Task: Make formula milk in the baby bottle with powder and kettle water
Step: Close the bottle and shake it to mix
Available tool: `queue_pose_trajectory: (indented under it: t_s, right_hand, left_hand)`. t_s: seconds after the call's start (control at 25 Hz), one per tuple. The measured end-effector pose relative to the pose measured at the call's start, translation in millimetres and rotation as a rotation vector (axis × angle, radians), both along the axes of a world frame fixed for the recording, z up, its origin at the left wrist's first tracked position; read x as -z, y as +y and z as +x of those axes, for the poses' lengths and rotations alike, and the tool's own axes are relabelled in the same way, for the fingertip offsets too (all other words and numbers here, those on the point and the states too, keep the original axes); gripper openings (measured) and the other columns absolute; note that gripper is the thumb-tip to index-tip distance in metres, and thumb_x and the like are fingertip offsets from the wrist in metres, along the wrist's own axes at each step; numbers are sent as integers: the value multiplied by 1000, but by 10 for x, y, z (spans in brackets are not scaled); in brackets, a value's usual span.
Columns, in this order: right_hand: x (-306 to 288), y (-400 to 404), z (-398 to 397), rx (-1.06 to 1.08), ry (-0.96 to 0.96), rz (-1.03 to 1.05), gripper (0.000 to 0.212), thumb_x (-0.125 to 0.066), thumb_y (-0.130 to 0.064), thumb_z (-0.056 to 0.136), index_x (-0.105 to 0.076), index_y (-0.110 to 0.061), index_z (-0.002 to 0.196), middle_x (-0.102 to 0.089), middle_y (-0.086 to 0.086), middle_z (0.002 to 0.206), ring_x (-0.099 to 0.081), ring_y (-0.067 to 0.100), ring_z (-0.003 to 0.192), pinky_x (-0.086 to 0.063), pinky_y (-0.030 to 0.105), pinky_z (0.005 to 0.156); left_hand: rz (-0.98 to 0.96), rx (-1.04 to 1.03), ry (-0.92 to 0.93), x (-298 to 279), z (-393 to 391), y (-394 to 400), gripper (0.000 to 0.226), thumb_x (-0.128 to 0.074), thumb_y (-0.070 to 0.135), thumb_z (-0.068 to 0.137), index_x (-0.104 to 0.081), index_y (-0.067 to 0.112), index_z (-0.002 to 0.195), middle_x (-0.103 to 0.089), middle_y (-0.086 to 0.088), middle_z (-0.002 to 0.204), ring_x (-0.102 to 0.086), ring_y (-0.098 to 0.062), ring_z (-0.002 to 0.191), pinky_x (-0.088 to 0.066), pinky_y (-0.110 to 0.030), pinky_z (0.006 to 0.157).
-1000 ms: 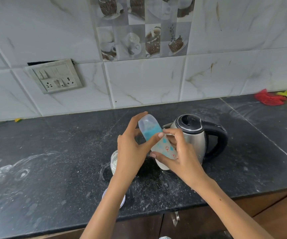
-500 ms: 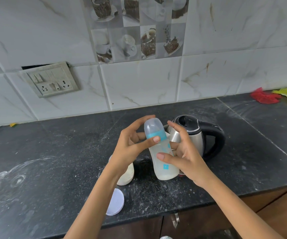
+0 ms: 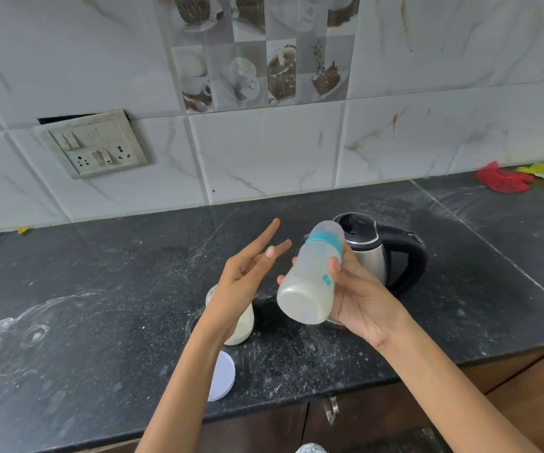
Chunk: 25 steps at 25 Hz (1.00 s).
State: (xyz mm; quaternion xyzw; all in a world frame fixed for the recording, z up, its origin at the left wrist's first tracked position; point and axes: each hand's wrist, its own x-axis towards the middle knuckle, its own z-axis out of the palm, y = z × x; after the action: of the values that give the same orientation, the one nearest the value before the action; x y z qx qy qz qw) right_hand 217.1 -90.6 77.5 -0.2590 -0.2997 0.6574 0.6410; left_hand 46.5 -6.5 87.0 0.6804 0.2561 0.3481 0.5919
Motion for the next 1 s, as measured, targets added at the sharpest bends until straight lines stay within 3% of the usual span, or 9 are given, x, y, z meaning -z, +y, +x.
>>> queue_pose_trajectory:
  t_s: [0.12, 0.24, 0.44, 0.52, 0.6, 0.68, 0.76, 0.92, 1.0]
  right_hand:
    - [-41, -19, -7, 51, 95, -50, 108, -96, -16, 50, -38, -22, 142, -68, 13, 108, -70, 29, 99, -61, 51, 72]
    - [-133, -38, -84, 224, 16, -123, 100, -91, -13, 54, -37, -23, 137, -62, 15, 115, -72, 27, 93, -60, 45, 58]
    - [-175, -143, -282, 712, -726, -72, 101, -86, -18, 61, -22, -35, 137, -56, -5, 111, -67, 11, 97, -61, 37, 73]
    - [-166, -159, -337, 703, -858, -20, 105, -85, -21, 65, -17, -39, 143, -53, -10, 120, -65, 5, 100, -60, 30, 77]
    - [-202, -175, -347, 585, -845, -41, 103, -80, -28, 68, -15, -43, 146, -54, -6, 130, -65, 7, 105, -60, 24, 74]
    - [-221, -201, -313, 458, -680, -66, 71, -75, -20, 76, -39, -32, 136, -70, -5, 111, -70, 8, 95, -58, 18, 67]
    - [-202, -213, -292, 370, -570, -79, 41, -71, -15, 78, -59, -18, 117, -76, -5, 90, -71, 11, 86, -57, 18, 65]
    - [-88, -235, -314, 384, -978, -39, 60, -79, -32, 67, -57, -27, 123, -72, -10, 105, -67, 3, 101, -55, 20, 81]
    - [-47, -251, -374, 404, -1152, -26, 59, -84, -32, 67, -54, -36, 117, -69, -17, 105, -64, -6, 100, -53, 13, 78]
  left_hand:
    - [-6, -63, 37, 90, -100, -22, 42, -46, 25, 97, -43, 33, 139, -56, 4, 136, -50, -1, 126, -38, -17, 107]
    - [7, -110, 41, 120, -153, -165, 37, -46, 30, 96, -54, 27, 132, -62, 4, 129, -54, -3, 123, -41, -25, 107]
    - [270, -178, 148, 90, -105, -516, 62, -82, 45, 60, -62, 31, 117, -69, 21, 109, -62, 0, 106, -47, -32, 98]
    - [392, -320, 194, 122, -28, -594, 60, -86, 44, 56, -61, 36, 110, -68, 25, 104, -63, 1, 100, -47, -37, 94]
    - [320, -368, 91, 118, 0, -622, 52, -87, 34, 62, -63, 31, 108, -72, 19, 99, -66, -1, 96, -51, -30, 88]
    - [165, -264, 30, 121, -70, -577, 49, -85, 25, 67, -64, 23, 111, -75, 9, 97, -68, -3, 96, -50, -15, 83]
    - [91, -57, 69, 88, -157, -482, 51, -83, 26, 70, -62, 20, 116, -75, 4, 101, -67, -7, 101, -48, -14, 88]
    - [6, -176, -48, -36, -90, -368, 51, -75, 36, 74, -63, 11, 117, -73, -2, 108, -67, -16, 104, -55, -25, 84]
    - [15, -247, -109, -70, -17, -371, 47, -80, 33, 72, -64, 14, 112, -73, -4, 104, -69, -19, 100, -57, -37, 82]
